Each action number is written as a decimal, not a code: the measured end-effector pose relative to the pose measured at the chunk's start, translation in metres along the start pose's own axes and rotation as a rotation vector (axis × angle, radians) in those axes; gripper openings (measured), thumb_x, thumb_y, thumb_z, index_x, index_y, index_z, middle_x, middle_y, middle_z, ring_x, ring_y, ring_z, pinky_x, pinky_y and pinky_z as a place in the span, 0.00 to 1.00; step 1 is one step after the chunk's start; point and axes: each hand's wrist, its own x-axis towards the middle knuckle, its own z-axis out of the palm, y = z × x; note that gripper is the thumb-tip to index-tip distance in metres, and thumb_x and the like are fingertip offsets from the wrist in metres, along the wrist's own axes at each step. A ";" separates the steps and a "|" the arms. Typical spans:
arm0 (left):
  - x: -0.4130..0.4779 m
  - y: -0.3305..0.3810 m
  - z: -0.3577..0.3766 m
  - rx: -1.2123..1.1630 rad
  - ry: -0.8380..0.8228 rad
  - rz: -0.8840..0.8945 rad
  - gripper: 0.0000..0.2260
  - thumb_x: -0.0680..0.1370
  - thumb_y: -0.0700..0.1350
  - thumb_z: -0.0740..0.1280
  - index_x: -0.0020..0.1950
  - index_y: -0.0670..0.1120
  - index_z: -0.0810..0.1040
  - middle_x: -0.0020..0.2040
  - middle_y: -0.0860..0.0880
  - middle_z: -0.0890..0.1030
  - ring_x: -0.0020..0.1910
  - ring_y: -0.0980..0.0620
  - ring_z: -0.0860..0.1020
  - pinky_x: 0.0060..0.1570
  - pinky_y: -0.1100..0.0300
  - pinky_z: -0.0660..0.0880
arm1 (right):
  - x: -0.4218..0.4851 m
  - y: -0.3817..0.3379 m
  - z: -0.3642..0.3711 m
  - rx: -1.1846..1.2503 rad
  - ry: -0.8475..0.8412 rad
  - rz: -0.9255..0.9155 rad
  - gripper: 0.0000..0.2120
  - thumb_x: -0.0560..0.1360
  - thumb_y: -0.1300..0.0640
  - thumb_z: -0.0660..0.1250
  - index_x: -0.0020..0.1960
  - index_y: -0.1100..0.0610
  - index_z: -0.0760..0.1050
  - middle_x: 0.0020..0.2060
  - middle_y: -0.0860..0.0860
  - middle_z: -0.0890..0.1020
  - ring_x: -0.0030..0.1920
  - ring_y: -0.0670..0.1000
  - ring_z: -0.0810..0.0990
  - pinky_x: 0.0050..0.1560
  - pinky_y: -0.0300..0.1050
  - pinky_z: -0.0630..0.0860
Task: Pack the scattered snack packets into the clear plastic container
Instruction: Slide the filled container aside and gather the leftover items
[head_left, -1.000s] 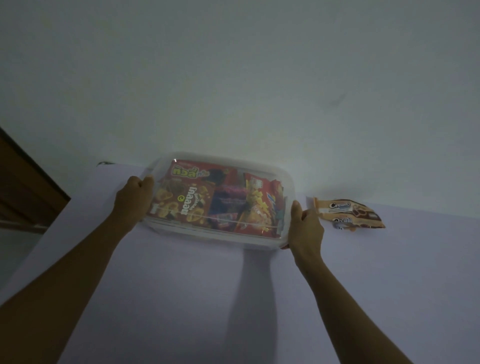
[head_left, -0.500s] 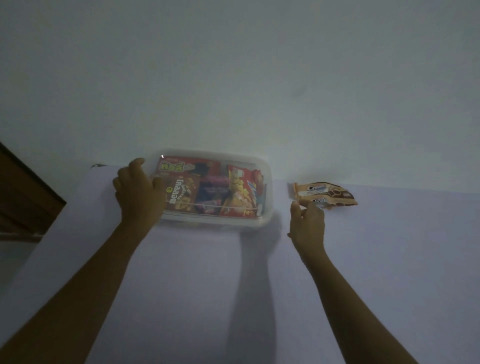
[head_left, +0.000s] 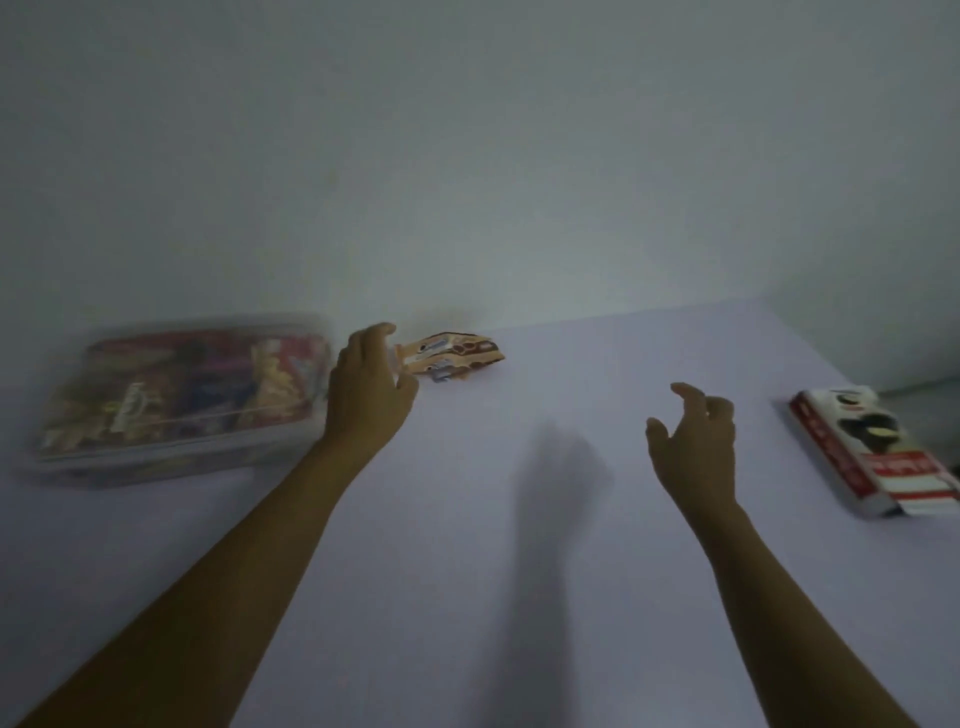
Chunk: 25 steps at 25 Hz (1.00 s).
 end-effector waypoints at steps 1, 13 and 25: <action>0.007 0.011 0.021 0.047 -0.068 0.010 0.27 0.71 0.40 0.68 0.69 0.43 0.65 0.68 0.39 0.68 0.63 0.37 0.70 0.60 0.45 0.70 | 0.013 0.023 -0.009 -0.058 0.009 0.032 0.24 0.74 0.58 0.67 0.69 0.56 0.66 0.65 0.62 0.66 0.63 0.65 0.69 0.60 0.60 0.69; 0.114 0.020 0.184 0.541 -0.578 -0.259 0.37 0.71 0.45 0.67 0.72 0.63 0.51 0.74 0.40 0.50 0.68 0.24 0.57 0.63 0.32 0.62 | 0.181 0.240 -0.042 -0.431 -0.262 0.353 0.42 0.67 0.42 0.70 0.72 0.35 0.47 0.76 0.58 0.42 0.74 0.69 0.39 0.66 0.75 0.43; 0.090 0.142 0.250 0.599 -0.288 0.086 0.20 0.76 0.47 0.64 0.65 0.43 0.65 0.56 0.34 0.72 0.53 0.33 0.72 0.47 0.43 0.71 | 0.215 0.295 -0.051 -0.477 -0.481 0.416 0.48 0.64 0.31 0.66 0.69 0.29 0.34 0.74 0.55 0.29 0.73 0.68 0.34 0.62 0.81 0.37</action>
